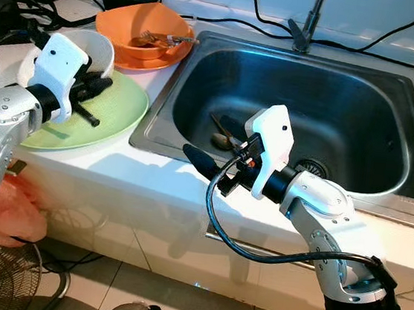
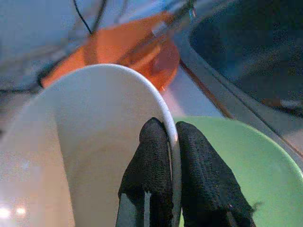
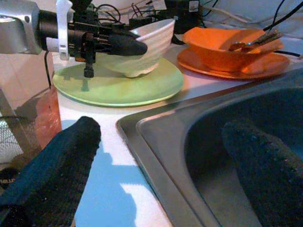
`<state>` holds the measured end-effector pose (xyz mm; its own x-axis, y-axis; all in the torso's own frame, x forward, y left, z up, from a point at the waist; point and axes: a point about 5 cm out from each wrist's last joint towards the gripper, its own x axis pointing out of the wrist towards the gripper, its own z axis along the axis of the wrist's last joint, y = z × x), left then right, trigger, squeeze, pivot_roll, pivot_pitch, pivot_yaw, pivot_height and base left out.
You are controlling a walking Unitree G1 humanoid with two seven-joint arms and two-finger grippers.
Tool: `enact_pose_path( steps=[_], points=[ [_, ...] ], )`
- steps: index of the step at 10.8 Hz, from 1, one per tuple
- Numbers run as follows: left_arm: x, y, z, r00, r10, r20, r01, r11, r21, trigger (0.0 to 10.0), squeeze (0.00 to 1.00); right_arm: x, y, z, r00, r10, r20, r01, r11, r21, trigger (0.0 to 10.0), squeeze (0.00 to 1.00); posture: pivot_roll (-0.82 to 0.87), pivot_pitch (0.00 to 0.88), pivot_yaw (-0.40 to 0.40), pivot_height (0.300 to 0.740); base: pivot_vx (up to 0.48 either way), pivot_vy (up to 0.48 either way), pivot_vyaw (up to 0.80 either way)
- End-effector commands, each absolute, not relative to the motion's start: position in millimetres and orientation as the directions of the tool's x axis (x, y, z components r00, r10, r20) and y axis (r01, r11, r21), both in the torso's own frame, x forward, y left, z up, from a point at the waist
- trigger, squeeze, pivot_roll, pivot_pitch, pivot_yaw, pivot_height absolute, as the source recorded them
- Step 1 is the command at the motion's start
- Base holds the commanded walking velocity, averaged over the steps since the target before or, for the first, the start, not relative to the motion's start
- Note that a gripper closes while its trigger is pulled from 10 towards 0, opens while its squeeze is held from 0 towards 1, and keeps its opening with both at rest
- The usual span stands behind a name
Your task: Kitchen organization
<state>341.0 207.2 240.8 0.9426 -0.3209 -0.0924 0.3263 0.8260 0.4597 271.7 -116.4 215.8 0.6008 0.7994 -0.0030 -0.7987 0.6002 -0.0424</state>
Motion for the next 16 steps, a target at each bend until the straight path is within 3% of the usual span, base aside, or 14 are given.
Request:
enact_pose_path(
  steps=[1, 5, 9, 14, 16],
  points=[
    [340, 207, 245, 0.95, -0.31, -0.048, 0.291, 0.814, 0.503, 0.0, 0.0, 272, -118, 214, 0.602, 0.798, -0.003, -0.797, 0.601, -0.05, 10.0, 0.0, 0.13, 0.112, 0.014, 0.74, 0.0, 0.0, 0.0],
    [323, 176, 253, 0.906, -0.364, 0.217, 0.121, 0.714, 0.69, 0.0, 0.0, 281, -121, 216, 0.645, 0.764, 0.021, -0.763, 0.645, -0.035, 10.0, 0.0, 0.13, 0.11, 0.001, 0.74, 0.0, 0.0, 0.0],
    [315, 135, 242, 0.769, -0.558, 0.312, 0.132, 0.617, 0.776, 0.0, 0.0, 300, -136, 225, 0.742, 0.667, 0.059, -0.669, 0.743, 0.023, 10.0, 0.0, 0.11, 0.109, -0.005, 0.74, 0.0, 0.0, 0.0],
    [299, 106, 214, 0.614, -0.747, 0.255, 0.171, 0.441, 0.881, 0.0, 0.0, 320, -157, 250, 0.818, 0.559, 0.134, -0.571, 0.816, 0.086, 10.0, 0.0, 0.09, 0.117, -0.001, 0.74, 0.0, 0.0, 0.0],
    [305, 105, 206, 0.63, -0.737, 0.245, 0.17, 0.438, 0.883, 0.0, 0.0, 323, -160, 259, 0.823, 0.543, 0.167, -0.562, 0.822, 0.094, 10.0, 0.0, 0.09, 0.116, 0.001, 0.74, 0.0, 0.0, 0.0]
  ],
)
